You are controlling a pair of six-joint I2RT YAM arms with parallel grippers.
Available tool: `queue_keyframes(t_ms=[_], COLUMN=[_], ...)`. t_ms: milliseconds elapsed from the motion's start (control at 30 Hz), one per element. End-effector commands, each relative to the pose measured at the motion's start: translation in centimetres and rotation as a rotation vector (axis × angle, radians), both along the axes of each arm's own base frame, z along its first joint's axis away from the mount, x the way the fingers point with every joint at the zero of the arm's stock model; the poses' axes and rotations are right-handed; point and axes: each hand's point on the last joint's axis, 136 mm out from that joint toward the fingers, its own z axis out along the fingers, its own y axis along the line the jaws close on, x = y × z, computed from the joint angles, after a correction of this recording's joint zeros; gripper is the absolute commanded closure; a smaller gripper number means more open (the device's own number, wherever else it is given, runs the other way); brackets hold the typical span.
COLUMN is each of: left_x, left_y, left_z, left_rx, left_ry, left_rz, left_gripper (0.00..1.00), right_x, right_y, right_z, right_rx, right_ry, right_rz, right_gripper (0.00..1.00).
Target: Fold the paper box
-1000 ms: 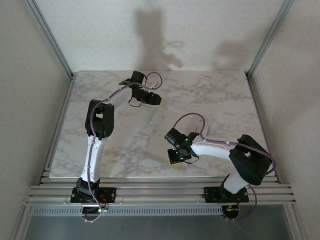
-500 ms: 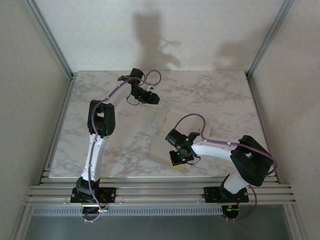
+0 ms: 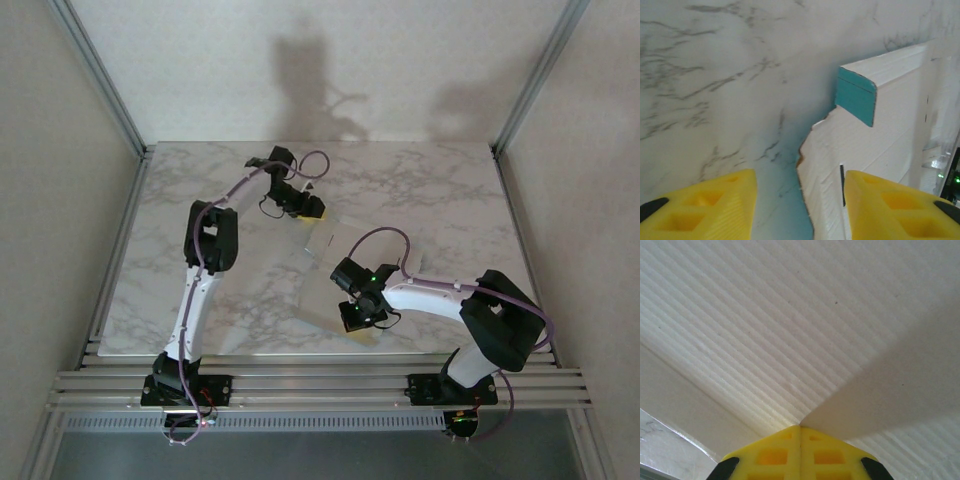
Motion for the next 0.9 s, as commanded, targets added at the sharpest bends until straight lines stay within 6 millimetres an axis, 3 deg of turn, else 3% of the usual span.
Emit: queue_keyframes(t_ms=[0, 200, 367, 533, 867], left_x=[-0.7, -1.3, -1.5, -1.3, -3.9], left_y=[-1.0, -1.1, -1.3, -1.8, -1.1], left_z=[-0.5, -0.9, -0.7, 1.9, 5.6], left_rx=[-0.041, -0.055, -0.084, -0.139, -0.205], left_ry=[0.036, 0.059, 0.057, -0.039, -0.247], left_rz=[-0.03, -0.045, -0.065, -0.109, -0.099], left_gripper=[0.55, 0.66, 0.83, 0.95, 1.0], right_x=[-3.7, -3.8, -3.8, -3.5, -2.6], right_y=[-6.1, -6.1, -6.2, -5.4, -3.6], right_z=[-2.7, -2.9, -3.0, -3.2, -3.8], right_rx=[-0.264, -0.268, -0.273, -0.238, -0.171], right_ry=[0.129, 0.133, 0.135, 0.128, 0.107], right_rz=[0.021, 0.019, 0.02, 0.01, -0.029], right_gripper=[1.0, 1.0, 1.0, 1.0, 1.0])
